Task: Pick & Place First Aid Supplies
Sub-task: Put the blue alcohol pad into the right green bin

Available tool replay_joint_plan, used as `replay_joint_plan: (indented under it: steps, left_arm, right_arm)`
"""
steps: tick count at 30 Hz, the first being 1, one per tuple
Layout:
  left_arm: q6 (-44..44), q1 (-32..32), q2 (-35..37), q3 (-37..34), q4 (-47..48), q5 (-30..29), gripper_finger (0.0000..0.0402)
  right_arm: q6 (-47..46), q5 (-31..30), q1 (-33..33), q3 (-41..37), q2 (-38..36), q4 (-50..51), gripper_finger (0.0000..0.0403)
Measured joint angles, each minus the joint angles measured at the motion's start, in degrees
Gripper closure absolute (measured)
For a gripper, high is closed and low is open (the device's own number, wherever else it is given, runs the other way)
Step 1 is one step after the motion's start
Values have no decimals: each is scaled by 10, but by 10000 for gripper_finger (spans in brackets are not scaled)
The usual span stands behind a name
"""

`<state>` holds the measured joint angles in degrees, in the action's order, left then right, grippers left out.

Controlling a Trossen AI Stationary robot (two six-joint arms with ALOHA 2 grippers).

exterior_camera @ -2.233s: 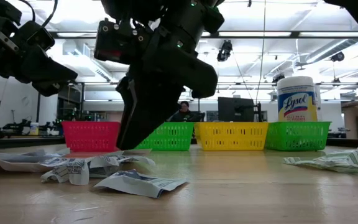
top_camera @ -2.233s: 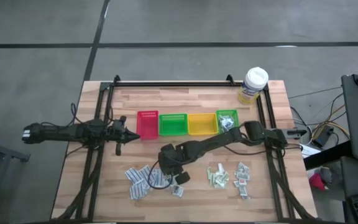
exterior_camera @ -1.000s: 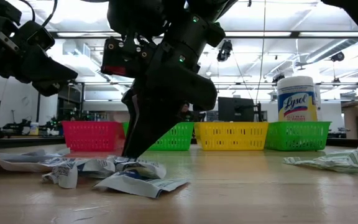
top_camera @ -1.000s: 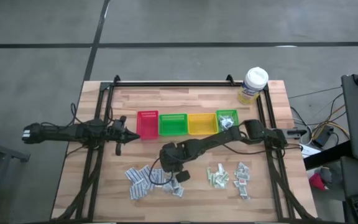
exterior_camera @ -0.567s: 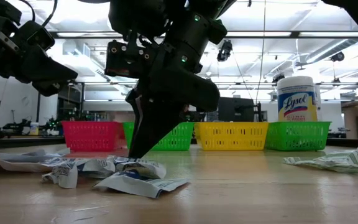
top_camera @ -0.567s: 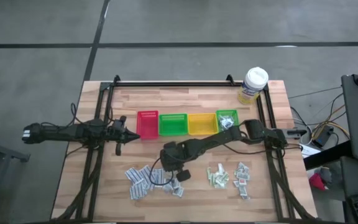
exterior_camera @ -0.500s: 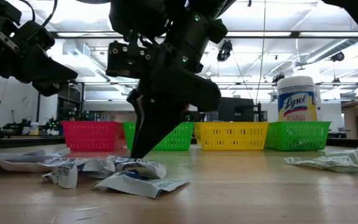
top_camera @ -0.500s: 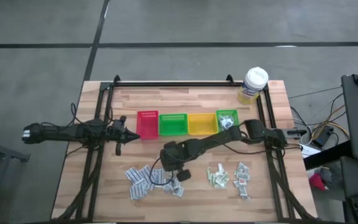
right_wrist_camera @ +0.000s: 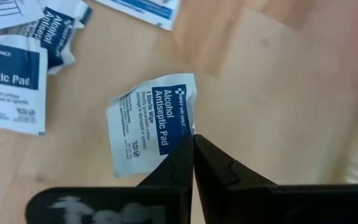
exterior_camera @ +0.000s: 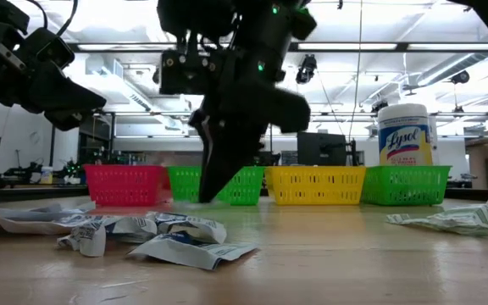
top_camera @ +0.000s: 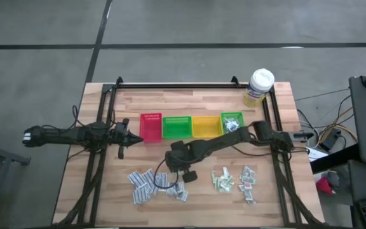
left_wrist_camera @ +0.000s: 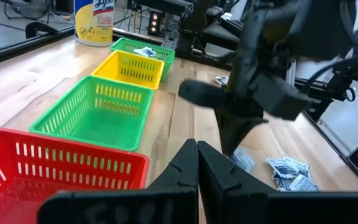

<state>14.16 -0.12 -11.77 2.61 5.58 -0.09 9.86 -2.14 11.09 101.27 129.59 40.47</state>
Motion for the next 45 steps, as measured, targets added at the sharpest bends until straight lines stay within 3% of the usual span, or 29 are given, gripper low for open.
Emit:
replay_joint_plan:
  steps: [9,22,28,37,45]
  left_arm:
    - [-6,0,0,0,0,0,401]
    - [-6,0,0,0,0,0,401]
    - [-6,0,0,0,0,0,401]
    - [-5,0,0,0,0,0,401]
    - [-4,0,-1,0,0,0,401]
  right_arm:
    - [-39,-11,0,59,-3,92,394]
    - [-273,-9,0,110,-3,401,394]
    - [-352,-9,0,85,-3,498,394]
    - [-397,-9,6,-1,-25,496,394]
    - [-467,-10,11,-95,-92,495,394]
